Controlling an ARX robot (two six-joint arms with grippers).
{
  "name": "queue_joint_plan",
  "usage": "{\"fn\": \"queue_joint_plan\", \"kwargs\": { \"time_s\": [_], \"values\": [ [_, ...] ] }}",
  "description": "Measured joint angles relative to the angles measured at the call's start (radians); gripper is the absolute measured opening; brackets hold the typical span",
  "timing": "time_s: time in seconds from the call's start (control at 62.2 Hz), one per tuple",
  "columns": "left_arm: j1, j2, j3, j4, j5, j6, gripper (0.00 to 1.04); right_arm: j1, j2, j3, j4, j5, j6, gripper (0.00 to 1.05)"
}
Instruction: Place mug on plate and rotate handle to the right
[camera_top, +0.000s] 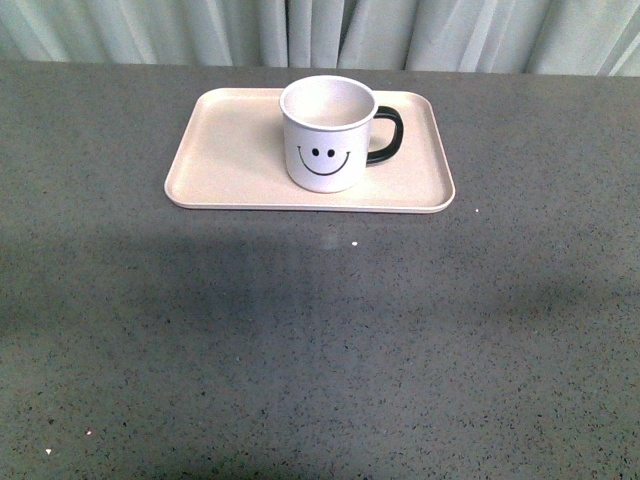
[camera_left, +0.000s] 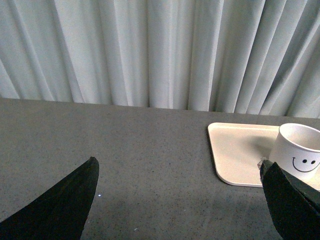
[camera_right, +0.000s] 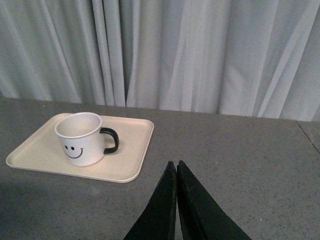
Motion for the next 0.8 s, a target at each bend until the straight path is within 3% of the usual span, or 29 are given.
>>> {"fn": "queue_joint_plan", "kwargs": {
  "time_s": [0.579,0.675,0.804],
  "values": [
    [0.0,0.0,0.0,0.0,0.0,0.0,0.95,0.0,-0.177,0.0,-0.176,0.0,0.0,0.02],
    [0.0,0.0,0.0,0.0,0.0,0.0,0.95,0.0,-0.307,0.0,-0.335,0.0,0.0,0.02],
    [0.0,0.0,0.0,0.0,0.0,0.0,0.95,0.0,-0.342,0.0,-0.348,-0.001,0.0,0.02]
  ]
}}
